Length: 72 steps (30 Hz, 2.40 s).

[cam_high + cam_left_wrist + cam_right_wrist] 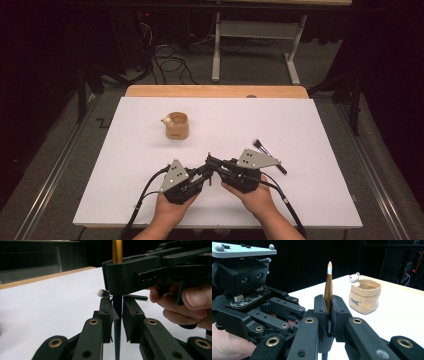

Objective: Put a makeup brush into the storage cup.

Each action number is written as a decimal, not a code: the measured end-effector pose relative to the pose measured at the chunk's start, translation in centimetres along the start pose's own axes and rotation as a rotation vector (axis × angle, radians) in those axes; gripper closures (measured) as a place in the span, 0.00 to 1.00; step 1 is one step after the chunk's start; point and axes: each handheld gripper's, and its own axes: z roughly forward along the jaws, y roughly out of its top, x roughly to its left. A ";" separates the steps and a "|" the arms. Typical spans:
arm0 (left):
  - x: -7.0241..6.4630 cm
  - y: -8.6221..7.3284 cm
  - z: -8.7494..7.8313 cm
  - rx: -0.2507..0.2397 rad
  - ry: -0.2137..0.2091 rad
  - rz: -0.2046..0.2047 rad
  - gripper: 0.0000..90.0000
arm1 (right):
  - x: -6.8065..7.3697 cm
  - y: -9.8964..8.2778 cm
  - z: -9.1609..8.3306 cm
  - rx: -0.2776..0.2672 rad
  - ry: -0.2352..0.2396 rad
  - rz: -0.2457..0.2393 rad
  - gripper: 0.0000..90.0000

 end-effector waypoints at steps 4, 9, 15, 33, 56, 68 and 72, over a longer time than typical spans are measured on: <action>0.0 0.0 0.0 0.002 0.001 -0.001 0.88 | 0.0 0.0 0.0 0.000 -0.003 0.001 0.94; 0.0 0.0 0.0 0.001 0.001 -0.002 0.90 | 0.0 0.0 0.0 0.000 -0.005 0.004 0.94; 0.0 0.0 -0.1 0.001 0.001 -0.003 0.91 | -0.1 0.0 0.0 0.001 -0.005 0.005 0.94; 0.2 0.0 -0.1 -0.003 0.012 -0.004 0.92 | -0.2 -0.1 0.1 -0.004 0.003 0.028 0.91; 1.5 0.0 -0.9 -0.019 0.065 -0.024 0.92 | -1.3 0.5 -1.0 -0.027 -0.033 0.048 0.73; 2.7 0.2 -1.7 -0.046 0.103 -0.038 0.92 | -2.9 0.7 -3.4 0.012 -0.113 0.003 0.66; 2.9 0.3 -1.9 -0.052 0.112 -0.039 0.92 | -3.8 0.3 -4.8 0.027 -0.157 0.005 0.63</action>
